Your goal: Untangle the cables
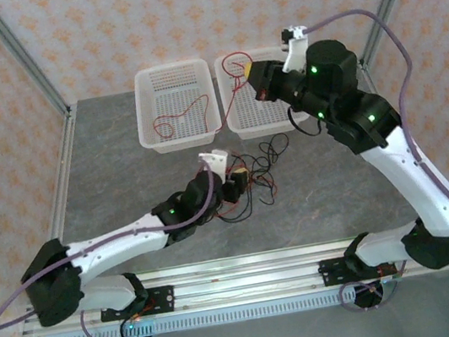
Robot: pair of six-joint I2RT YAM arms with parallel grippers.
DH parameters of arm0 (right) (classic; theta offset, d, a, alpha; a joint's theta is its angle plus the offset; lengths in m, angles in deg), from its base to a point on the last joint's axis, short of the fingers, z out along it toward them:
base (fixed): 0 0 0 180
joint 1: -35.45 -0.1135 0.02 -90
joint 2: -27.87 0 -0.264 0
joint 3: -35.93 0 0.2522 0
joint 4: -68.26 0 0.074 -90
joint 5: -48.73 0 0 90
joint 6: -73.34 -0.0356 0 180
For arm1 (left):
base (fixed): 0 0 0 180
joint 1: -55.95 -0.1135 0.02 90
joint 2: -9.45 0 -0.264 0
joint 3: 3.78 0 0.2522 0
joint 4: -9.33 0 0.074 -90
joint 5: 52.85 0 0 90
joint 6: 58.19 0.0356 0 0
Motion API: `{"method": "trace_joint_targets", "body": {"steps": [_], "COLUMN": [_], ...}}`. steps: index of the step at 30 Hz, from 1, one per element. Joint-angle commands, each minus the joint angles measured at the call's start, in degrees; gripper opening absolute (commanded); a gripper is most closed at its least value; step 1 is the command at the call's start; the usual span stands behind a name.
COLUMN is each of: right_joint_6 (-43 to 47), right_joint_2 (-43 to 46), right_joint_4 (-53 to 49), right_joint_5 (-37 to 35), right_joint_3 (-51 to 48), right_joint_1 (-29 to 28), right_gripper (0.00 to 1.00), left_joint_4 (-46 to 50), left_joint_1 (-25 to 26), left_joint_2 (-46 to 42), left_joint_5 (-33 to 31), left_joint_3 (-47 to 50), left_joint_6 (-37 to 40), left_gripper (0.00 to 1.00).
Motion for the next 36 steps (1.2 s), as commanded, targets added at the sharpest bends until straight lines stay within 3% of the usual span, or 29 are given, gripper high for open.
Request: {"method": "trace_joint_targets", "body": {"steps": [1, 9, 14, 24, 31, 36], "right_joint_6": [4.39, 9.22, 11.45, 14.07, 13.60, 13.70], "right_joint_2": [-4.00, -16.18, -25.93, -50.27, -60.51, -63.24], "right_joint_4": [1.15, 5.61, 7.31, 6.01, 6.21, 4.61], "right_joint_5": [-1.75, -3.60, -4.19, -6.01, -6.57, -6.03], "right_joint_3": [3.85, 10.43, 16.32, 31.39, 32.65, 32.65], "right_joint_1": [-0.14, 0.96, 1.18, 1.26, 1.19, 1.18], "right_gripper": [0.00, 0.00, 0.00, 0.00, 0.00, 0.18], "left_joint_4": [2.17, 9.50, 11.58, 14.69, 18.48, 20.70], "left_joint_1": [0.07, -0.30, -0.99, -1.77, -1.92, -1.95], "left_joint_2": [-6.61, -23.00, -29.82, -31.82, -31.55, -31.29], "left_joint_5": [-4.73, -7.53, -4.88, -1.99, -3.59, -4.56], "left_joint_3": [3.20, 6.61, 7.85, 8.48, 6.58, 5.57], "left_joint_6": [-2.43, -4.16, -5.24, -7.85, -9.35, -10.17], "left_gripper": [0.61, 0.77, 0.99, 0.99, 0.99, 0.97]}}
